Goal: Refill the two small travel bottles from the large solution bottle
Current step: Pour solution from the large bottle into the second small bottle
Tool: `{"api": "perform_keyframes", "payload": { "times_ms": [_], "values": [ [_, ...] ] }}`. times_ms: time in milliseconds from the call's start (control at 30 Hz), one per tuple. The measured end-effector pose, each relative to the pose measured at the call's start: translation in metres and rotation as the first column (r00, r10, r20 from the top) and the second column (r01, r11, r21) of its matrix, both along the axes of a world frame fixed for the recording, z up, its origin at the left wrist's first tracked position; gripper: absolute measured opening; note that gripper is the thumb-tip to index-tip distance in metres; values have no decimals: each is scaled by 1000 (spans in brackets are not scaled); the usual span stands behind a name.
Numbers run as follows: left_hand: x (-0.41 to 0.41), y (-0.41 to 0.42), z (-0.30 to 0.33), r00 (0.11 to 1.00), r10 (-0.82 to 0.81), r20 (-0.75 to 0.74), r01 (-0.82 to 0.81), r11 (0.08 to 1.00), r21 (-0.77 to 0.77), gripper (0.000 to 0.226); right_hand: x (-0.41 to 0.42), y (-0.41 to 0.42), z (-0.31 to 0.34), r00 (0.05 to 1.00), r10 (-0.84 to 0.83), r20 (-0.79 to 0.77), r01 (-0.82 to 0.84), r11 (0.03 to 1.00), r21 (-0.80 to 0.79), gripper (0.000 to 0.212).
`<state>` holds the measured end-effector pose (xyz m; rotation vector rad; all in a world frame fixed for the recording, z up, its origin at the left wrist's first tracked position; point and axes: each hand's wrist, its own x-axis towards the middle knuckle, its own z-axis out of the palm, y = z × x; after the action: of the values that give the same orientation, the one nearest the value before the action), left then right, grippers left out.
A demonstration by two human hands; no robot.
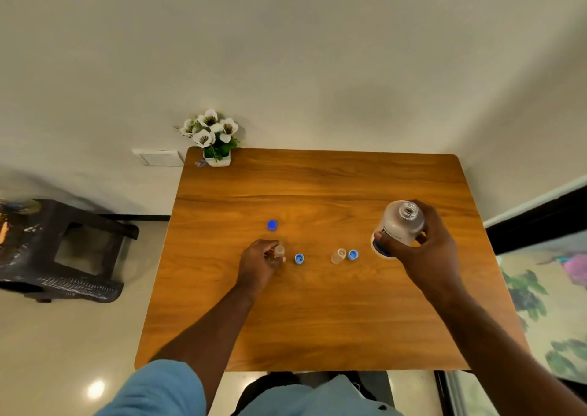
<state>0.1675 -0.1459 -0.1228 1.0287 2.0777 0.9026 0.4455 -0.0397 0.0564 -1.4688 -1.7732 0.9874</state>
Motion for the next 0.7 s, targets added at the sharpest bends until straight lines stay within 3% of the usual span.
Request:
{"api": "perform_keyframes", "payload": {
  "times_ms": [200,300,367,500,600,700],
  "values": [
    [-4,5,-3,998,-56,5,56,997,-54,48,-2,-7,-4,999,-29,-42,29,1000,8,76],
    [-3,8,7,982,-138,-128,127,988,-85,81,0,-9,-4,998,-35,-57,36,999,14,75],
    [3,14,21,951,-175,-254,179,984,-10,90,3,-10,-3,997,-42,-69,43,999,17,75],
    [41,29,52,914,-287,-287,342,925,164,72,11,-9,-1,995,-56,-81,57,998,13,75],
    [77,43,58,892,-401,-210,431,894,124,63,20,-9,0,995,-67,-79,68,998,13,75],
    [101,55,43,921,-372,-115,378,925,39,66,31,-12,0,994,-79,-77,79,997,-1,76]
  ]
}}
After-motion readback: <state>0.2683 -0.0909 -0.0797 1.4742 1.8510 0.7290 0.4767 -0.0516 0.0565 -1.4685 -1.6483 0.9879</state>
